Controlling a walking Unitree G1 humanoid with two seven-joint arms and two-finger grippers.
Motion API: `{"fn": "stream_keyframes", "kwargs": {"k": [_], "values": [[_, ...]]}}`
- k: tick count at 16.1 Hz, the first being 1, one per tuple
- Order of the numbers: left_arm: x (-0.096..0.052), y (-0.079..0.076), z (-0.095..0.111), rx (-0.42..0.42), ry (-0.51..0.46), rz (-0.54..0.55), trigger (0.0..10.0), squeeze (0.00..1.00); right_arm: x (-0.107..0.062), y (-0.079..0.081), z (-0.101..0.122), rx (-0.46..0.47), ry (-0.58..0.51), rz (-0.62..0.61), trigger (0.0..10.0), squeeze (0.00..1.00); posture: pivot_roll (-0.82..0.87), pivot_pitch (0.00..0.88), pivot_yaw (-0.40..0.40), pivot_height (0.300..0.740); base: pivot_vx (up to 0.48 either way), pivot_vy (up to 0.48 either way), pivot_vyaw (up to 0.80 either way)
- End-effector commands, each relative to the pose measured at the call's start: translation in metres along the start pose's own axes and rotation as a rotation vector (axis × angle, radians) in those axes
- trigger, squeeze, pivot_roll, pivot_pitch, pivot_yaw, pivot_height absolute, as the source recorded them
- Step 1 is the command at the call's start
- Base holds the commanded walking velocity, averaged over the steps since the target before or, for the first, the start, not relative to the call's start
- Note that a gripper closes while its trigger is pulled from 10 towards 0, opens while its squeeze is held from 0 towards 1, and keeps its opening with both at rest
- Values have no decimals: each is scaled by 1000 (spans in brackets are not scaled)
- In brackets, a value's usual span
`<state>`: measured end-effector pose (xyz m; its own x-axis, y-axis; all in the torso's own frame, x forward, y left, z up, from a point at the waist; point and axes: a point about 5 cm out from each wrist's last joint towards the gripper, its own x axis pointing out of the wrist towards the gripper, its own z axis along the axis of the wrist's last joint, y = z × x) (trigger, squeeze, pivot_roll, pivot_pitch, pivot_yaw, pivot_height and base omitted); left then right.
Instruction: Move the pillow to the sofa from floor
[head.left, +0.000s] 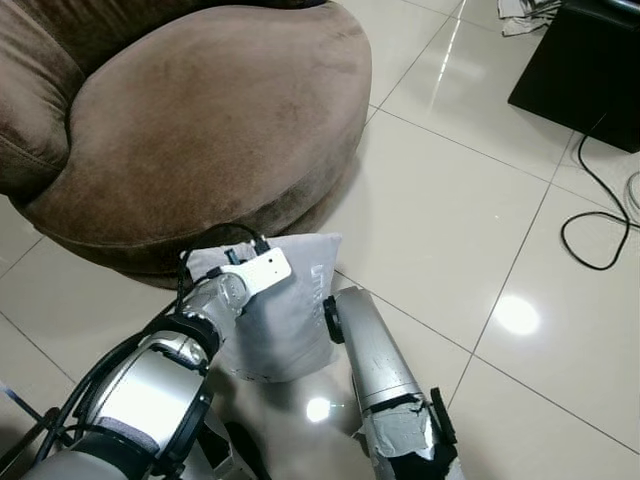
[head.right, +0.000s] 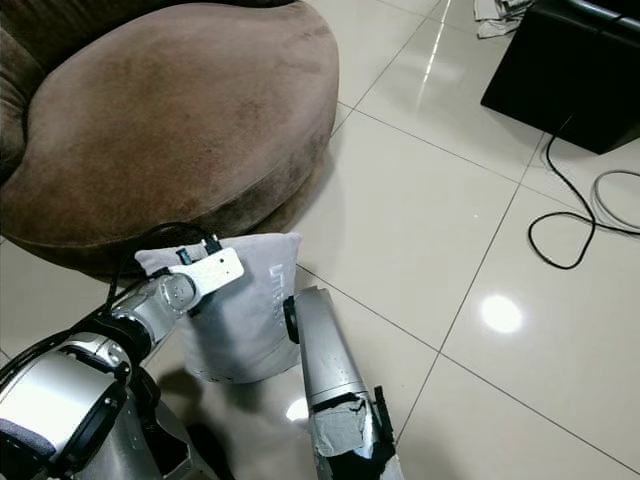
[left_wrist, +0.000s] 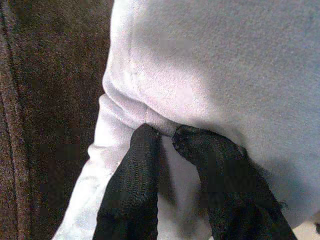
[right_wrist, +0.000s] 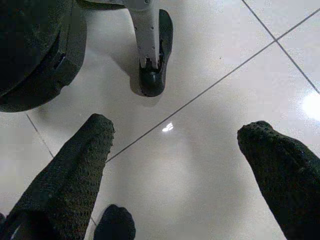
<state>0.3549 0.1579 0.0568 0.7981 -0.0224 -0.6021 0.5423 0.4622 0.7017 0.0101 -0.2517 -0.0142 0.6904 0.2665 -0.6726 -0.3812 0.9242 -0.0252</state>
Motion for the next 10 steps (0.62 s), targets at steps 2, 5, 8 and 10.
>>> {"fn": "stream_keyframes", "kwargs": {"k": [2, 5, 8, 10], "values": [[0, -10, -5, -81, 11, -26, 0, 0, -4, -2, -7, 26, 36, -2, 10000, 59, -606, 283, 29, 480, 0, 0, 0], [0, -7, -1, -181, -8, -16, 0, 0, -3, -2, -6, 23, 36, 0, 10000, 59, -604, 280, 25, 480, 0, 0, 0], [1, -7, 1, -261, -24, -1, 0, 0, -1, -2, -5, 19, 34, 2, 10000, 59, -602, 273, 21, 480, 0, 0, 0], [1, -8, 2, -289, -30, -1, 0, 0, 0, -2, -5, 16, 34, 3, 10000, 59, -602, 269, 17, 480, 0, 0, 0]]}}
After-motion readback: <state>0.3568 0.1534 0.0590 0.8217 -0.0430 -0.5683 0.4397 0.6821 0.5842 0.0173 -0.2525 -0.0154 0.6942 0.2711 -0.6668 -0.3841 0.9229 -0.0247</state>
